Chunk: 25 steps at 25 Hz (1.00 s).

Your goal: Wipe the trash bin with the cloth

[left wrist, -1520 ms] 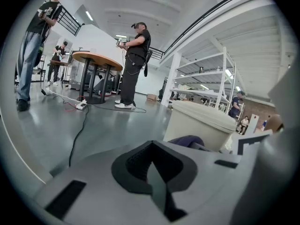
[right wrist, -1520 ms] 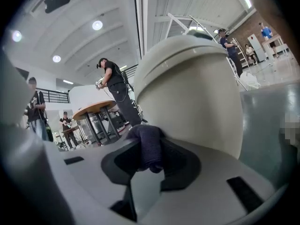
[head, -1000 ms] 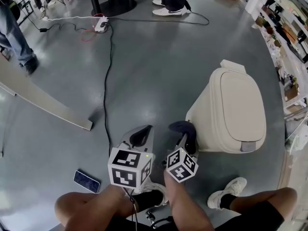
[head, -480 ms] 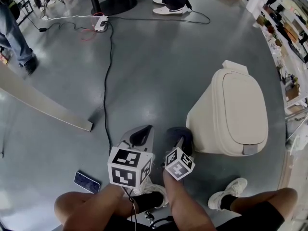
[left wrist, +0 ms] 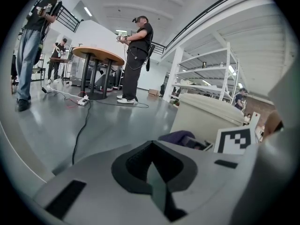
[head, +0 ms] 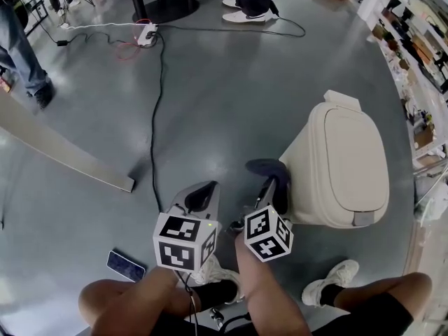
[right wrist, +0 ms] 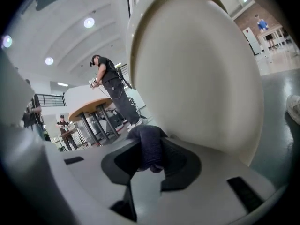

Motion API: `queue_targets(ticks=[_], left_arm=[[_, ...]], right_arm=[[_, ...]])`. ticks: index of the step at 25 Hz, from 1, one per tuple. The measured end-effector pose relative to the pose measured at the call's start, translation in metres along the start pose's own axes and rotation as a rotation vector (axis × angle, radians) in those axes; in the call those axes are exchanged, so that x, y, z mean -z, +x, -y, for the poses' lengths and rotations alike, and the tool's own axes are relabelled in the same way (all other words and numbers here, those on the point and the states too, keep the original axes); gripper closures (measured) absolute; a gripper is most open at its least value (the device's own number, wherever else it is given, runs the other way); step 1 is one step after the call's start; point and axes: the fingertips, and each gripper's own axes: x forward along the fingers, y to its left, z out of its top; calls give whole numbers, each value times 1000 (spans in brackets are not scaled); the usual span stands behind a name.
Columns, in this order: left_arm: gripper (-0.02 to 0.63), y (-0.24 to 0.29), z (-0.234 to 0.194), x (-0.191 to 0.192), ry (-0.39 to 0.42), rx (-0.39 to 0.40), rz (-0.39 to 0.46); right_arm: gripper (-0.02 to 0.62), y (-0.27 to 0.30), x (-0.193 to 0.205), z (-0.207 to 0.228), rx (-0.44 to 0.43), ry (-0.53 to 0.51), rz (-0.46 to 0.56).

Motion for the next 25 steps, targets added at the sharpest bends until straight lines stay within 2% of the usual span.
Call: queue_targets(ticks=[6,11,17,25], left_arm=[[608,-2,0,-3,2,-5,8],[609,0,-1,-3,4,-7,6],[609,2,-2,-1,3,-8,0],[607,3,-4,1,0,-5,-4]], right_arm=[[497,-5,-58,-36,-71,79,136],[497,5,-73,-42,-66,98,178],[497,18,-62,-34,-28,85,156],[497,38,-15,-9,43,48,60]])
